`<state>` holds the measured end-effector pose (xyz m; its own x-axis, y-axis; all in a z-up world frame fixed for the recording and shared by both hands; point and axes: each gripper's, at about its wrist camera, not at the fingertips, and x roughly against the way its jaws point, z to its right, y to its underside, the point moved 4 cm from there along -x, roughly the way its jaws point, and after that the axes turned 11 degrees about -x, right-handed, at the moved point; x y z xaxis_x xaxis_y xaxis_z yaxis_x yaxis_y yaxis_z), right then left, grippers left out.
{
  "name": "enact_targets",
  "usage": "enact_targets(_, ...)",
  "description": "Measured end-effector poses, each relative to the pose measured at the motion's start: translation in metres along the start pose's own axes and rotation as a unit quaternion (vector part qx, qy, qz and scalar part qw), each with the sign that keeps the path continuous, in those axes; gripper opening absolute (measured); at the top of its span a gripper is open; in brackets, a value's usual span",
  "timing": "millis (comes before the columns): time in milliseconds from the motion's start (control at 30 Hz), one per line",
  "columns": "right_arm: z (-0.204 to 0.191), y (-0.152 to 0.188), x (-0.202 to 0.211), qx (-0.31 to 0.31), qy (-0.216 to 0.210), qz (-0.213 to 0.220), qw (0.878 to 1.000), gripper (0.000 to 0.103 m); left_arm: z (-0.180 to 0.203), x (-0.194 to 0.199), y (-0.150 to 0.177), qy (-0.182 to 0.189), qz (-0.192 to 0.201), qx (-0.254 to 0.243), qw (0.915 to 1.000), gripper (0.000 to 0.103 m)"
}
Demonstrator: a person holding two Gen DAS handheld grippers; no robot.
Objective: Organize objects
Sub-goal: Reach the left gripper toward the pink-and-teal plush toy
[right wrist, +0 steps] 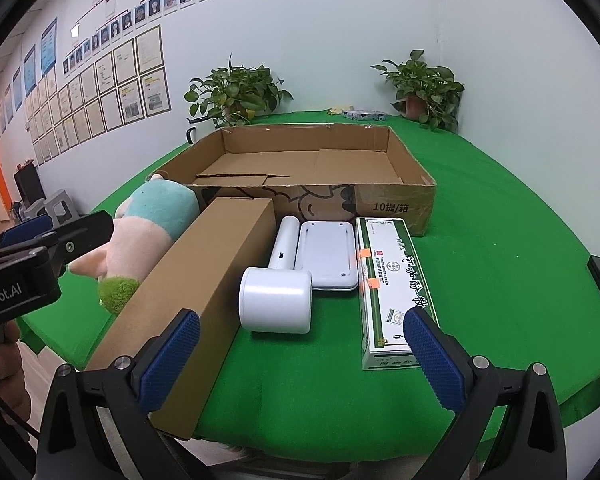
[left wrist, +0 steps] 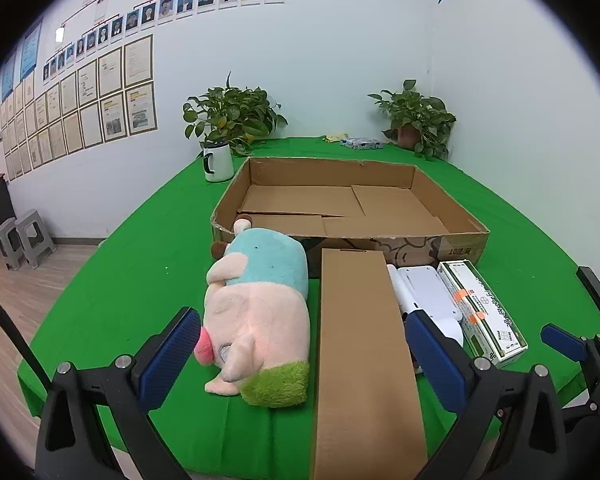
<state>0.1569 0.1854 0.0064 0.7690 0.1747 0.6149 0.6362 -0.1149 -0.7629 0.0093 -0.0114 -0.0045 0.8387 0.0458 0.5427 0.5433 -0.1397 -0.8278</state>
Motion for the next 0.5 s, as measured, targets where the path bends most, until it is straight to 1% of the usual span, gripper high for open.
enact_targets(333, -0.006, -0.003, 0.005, 0.004, 0.001, -0.004, 1.000, 0.102, -0.010, -0.003, 0.004, 0.012, -0.004, 0.014, 0.9998, 0.102)
enact_targets(500, -0.012, -0.006, 0.006, 0.016, -0.013, -0.009, 1.000, 0.102, -0.015, -0.004, 0.004, 0.014, -0.011, 0.029, 0.9994, 0.102)
